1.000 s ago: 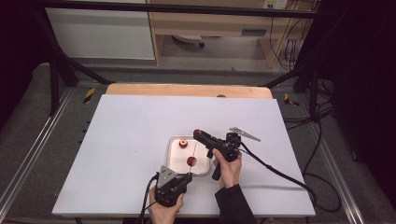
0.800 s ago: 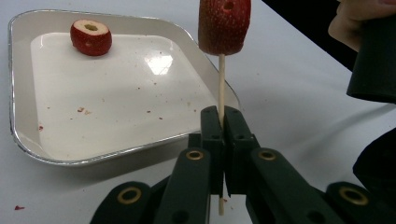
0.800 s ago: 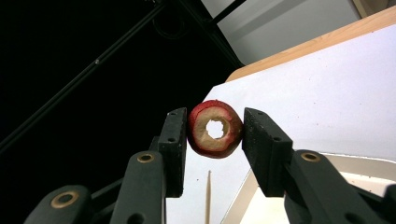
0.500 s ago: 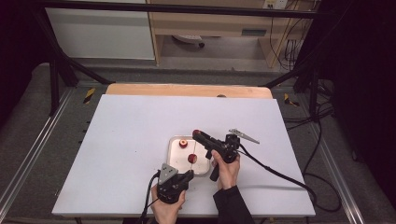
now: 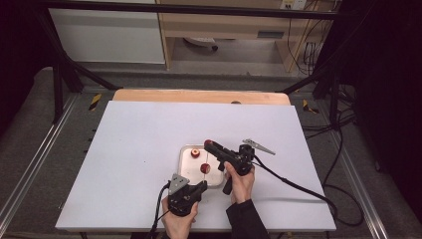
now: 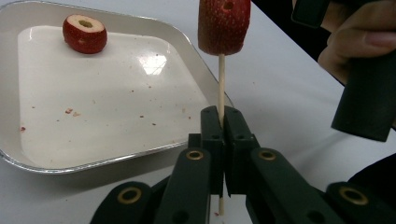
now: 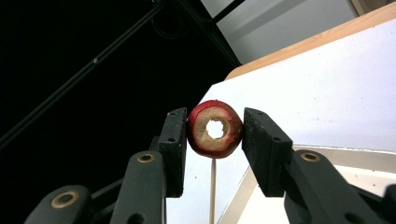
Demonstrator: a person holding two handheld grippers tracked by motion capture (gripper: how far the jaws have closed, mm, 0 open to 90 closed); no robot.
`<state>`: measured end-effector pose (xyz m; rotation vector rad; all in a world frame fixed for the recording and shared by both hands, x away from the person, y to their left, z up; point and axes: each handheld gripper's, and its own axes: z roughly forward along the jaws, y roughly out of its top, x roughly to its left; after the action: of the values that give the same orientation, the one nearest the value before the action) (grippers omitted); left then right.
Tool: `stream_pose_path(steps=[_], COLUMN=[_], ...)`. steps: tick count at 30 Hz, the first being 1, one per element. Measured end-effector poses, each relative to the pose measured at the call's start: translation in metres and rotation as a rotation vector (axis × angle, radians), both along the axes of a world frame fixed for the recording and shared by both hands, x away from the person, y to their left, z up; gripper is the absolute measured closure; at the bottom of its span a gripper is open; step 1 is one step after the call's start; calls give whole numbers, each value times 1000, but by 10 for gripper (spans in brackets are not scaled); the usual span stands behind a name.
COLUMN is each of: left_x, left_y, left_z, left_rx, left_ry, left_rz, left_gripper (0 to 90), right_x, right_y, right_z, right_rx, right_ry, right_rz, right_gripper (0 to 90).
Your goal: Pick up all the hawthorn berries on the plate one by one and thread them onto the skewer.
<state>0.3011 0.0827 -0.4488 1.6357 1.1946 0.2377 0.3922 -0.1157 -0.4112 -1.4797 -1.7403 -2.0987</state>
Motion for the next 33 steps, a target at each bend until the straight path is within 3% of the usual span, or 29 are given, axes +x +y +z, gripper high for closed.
stream_pose_path(steps=[5, 9, 25, 29, 33], left_x=[3, 4, 16, 18, 18], left_y=[1, 0, 0, 2, 2], left_z=[1, 3, 8, 12, 12], left_rx=[-25, -28, 10, 6, 31], left_ry=[27, 16, -12, -37, -38], left_rz=[13, 18, 0, 4, 2], left_gripper=[883, 884, 885, 886, 886], right_x=[-2, -3, -14, -15, -16], right_y=[2, 3, 5, 5, 7], right_z=[-4, -5, -9, -9, -12], right_rx=[-15, -30, -80, -94, -96], right_ry=[-15, -14, -35, -22, -21], right_rz=[-4, 5, 34, 53, 61], right_gripper=[615, 616, 618, 618, 617])
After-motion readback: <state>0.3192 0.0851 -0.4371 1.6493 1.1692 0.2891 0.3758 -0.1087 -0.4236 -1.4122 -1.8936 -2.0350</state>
